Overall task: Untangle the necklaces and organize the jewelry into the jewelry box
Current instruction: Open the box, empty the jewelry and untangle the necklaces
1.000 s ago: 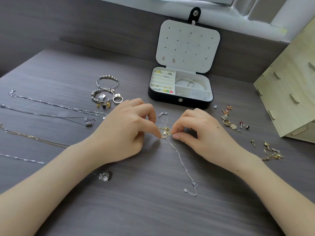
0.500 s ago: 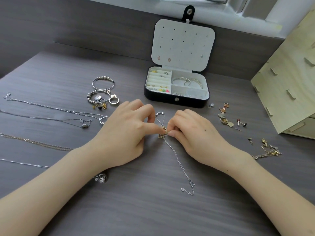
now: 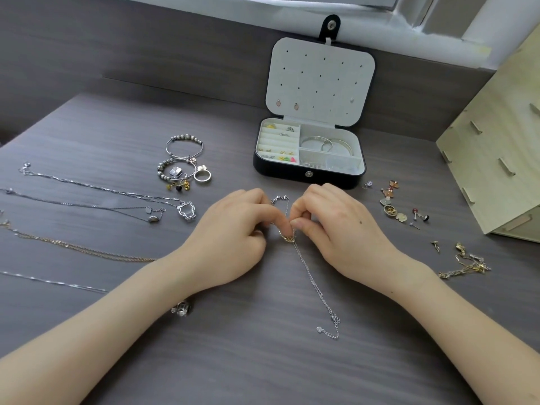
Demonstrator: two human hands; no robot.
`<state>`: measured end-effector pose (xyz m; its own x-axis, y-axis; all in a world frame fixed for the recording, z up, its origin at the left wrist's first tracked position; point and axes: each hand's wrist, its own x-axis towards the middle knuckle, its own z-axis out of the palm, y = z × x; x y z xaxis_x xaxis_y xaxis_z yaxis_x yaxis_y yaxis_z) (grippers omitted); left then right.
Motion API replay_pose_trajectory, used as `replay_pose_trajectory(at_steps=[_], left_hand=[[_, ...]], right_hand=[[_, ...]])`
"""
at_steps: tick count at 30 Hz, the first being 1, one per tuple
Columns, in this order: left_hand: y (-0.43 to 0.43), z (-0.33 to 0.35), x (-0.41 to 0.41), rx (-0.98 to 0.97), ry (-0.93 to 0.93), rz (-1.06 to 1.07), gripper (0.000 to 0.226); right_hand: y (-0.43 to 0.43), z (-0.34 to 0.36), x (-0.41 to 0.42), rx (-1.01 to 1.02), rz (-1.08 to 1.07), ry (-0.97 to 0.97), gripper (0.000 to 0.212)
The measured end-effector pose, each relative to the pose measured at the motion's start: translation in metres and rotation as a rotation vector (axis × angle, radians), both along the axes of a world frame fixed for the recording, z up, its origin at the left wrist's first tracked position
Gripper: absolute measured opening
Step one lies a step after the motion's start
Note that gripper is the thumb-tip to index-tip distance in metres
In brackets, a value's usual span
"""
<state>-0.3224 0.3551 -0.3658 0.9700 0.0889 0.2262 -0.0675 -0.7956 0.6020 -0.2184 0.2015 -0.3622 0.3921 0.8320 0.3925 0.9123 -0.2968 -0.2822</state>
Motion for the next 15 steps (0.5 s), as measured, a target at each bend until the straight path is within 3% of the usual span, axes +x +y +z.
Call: replay_pose_trajectory(at_steps=[6, 15], left_hand=[[0.002, -0.001, -0.003, 0.020, -0.084, 0.012, 0.056], [0.004, -0.002, -0.002, 0.014, -0.069, 0.004, 0.060]], right_hand=[[0.005, -0.004, -0.003, -0.010, 0.003, 0.053, 0.029], [-0.014, 0.006, -0.006, 0.027, -0.089, 0.135, 0.009]])
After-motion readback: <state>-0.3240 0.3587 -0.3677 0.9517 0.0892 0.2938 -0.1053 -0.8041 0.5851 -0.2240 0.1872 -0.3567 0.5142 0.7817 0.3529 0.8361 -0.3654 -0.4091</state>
